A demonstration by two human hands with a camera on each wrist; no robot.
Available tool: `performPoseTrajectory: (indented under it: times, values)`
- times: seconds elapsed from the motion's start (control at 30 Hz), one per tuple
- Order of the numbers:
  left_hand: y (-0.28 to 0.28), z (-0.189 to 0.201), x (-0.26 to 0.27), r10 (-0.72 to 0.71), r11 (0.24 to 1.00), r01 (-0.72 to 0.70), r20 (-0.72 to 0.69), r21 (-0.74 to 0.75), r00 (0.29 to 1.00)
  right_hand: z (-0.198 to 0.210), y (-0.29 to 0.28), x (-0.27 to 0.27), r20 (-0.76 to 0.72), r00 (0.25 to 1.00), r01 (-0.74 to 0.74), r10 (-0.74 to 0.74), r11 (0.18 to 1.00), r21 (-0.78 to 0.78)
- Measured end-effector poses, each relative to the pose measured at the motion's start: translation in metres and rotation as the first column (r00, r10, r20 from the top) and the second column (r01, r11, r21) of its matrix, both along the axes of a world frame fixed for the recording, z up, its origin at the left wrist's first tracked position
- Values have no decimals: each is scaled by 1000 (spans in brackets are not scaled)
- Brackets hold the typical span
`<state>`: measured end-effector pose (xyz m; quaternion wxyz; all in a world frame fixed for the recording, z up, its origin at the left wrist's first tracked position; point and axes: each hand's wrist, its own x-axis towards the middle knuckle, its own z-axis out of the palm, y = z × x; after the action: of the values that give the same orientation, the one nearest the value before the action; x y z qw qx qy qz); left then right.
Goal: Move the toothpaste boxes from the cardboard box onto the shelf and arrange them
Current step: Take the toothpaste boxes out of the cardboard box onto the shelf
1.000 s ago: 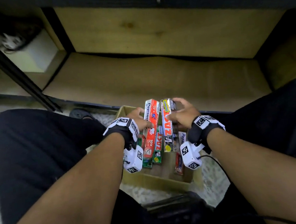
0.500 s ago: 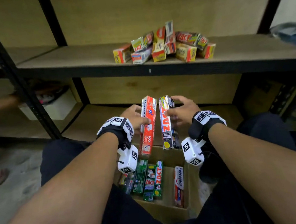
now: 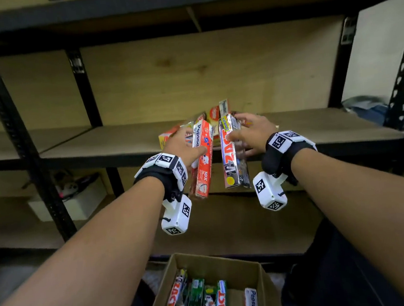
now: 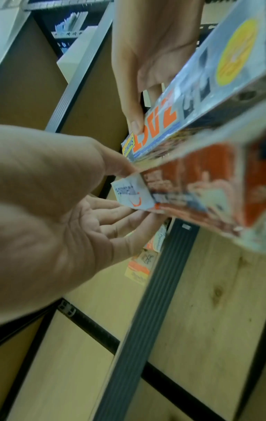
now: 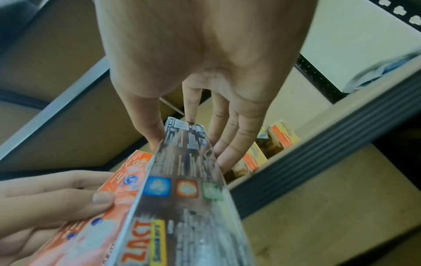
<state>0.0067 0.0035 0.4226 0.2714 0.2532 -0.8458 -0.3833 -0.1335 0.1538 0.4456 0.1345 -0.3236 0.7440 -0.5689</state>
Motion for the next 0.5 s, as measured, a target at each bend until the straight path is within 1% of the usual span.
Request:
performPoseTrajectory:
  times: [0.07, 0.13, 0.23, 0.33, 0.5]
  values:
    - [-4, 11, -6, 49, 994, -55, -58, -96, 997, 12, -6, -9, -37, 999, 21, -21, 1000, -11]
    - [-12, 23, -11, 67, 987, -81, -109, -136, 992, 24, -11, -17, -82, 996, 29, -30, 1000, -10]
    - [-28, 42, -20, 71, 985, -91, -135, -145, 988, 41, -24, -25, -167, 986, 27, -18, 999, 48]
    - [-49, 58, -31, 68, 982, -87, -112, -169, 991, 58, -42, -33, -234, 971, 65, -46, 995, 75]
    - [-95, 67, -53, 83, 981, -104, -127, -163, 988, 74, -82, -52, -293, 954, 96, -63, 990, 99]
